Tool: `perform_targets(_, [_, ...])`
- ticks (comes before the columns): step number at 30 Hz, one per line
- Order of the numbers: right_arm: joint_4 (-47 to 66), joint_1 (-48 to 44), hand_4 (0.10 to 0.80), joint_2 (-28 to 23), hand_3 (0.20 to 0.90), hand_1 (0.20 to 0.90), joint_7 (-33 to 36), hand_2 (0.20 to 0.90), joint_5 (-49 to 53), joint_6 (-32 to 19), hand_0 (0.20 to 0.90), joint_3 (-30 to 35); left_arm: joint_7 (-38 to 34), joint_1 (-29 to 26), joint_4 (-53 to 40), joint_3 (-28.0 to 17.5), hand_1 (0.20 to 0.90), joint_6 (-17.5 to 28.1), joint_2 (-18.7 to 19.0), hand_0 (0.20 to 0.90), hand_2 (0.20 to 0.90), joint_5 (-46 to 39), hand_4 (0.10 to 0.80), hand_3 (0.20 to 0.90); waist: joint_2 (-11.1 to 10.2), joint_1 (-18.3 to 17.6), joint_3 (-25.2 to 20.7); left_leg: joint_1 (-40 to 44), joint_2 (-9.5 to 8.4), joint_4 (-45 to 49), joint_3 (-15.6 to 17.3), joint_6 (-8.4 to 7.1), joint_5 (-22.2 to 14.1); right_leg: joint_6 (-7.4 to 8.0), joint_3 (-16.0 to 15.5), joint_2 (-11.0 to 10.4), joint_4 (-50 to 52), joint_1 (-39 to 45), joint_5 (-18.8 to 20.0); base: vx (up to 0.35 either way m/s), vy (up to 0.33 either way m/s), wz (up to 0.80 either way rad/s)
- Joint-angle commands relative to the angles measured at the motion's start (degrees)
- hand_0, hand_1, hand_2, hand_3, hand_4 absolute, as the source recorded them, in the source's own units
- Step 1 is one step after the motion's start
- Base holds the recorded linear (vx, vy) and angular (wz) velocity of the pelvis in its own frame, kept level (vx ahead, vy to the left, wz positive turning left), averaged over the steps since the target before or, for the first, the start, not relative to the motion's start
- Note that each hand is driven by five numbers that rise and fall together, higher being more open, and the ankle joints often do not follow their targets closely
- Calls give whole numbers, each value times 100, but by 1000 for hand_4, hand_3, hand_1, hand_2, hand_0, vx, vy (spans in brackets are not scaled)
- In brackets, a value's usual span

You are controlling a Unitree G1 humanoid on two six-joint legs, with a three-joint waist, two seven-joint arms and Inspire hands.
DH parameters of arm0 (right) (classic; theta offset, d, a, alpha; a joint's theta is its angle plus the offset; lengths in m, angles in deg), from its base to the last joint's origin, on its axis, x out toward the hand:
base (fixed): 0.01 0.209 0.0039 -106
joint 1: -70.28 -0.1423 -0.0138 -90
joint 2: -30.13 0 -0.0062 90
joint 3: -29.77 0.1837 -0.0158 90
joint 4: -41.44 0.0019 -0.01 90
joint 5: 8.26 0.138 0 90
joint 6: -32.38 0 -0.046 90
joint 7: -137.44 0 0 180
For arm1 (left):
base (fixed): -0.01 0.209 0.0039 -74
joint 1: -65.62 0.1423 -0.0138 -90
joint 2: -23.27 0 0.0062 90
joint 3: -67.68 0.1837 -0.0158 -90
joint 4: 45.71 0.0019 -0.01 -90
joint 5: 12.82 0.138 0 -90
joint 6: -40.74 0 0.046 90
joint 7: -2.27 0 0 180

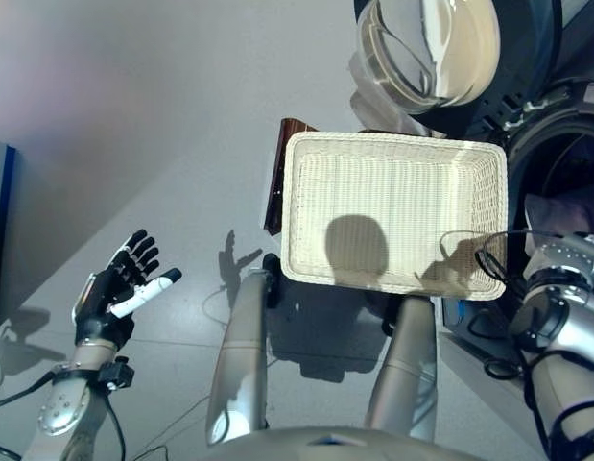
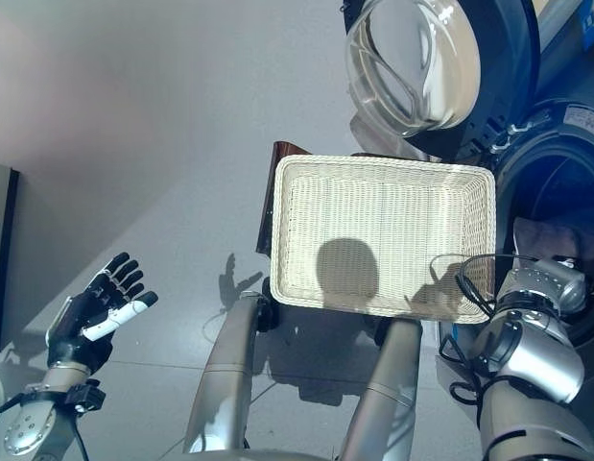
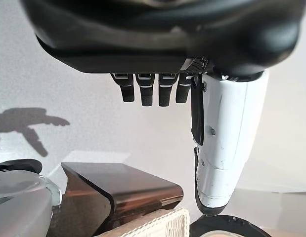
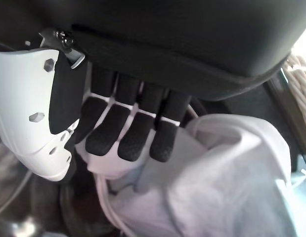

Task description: Pick up the clothes and place them into the washing machine

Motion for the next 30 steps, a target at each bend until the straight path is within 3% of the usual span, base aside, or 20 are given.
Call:
perform_targets(1, [129,325,300,-965,200,200,-352,200,-938,-579,200,-638,-107,-140,-131,-446,900,601,84,900,900,-50,800,900,54,-170,-201,-48,181,-667,34,-61,309,-82,63,67,-322,-289,388,0,0,0])
perform_targets(2, [135,318,300,-908,200,200,-377,200,-979,-564,200,-678,-109,-138,-139,-447,900,611,60,900,900,-42,800,900,48,-173,-226,-5,179,-630,35,-79,175,-64,62,58,-284,-246,270,0,0,0])
perform_targets(10, [238,317,306,-598,208,208,-464,208,-921,-652,208,-635,-80,-92,-167,-499,900,680,25,900,900,-102,800,900,74,-117,-191,-5,147,-659,48,-53,222,-57,50,40,-324,-221,302,15,0,0])
perform_targets(11, [249,328,496,-587,475,475,-453,475,-933,-656,475,-628,-74,-80,-174,-503,900,681,32,900,900,-108,800,900,68,-117,-201,10,146,-641,46,-61,167,-48,46,32,-307,-202,249,32,8,1])
perform_targets(12, [252,331,800,-571,900,900,-424,900,-962,-666,900,-612,-62,-54,-187,-504,900,684,35,900,900,-112,800,900,67,-107,-202,11,141,-635,39,-59,159,-47,47,31,-303,-190,238,37,7,1])
perform_targets(30, [820,421,800,-46,900,900,-330,900,-1338,-857,900,-704,-19,-41,-190,-485,900,796,-16,900,900,-149,800,900,-25,-66,-227,108,109,-666,24,-9,112,-10,5,2,-441,-8,270,2,1,0])
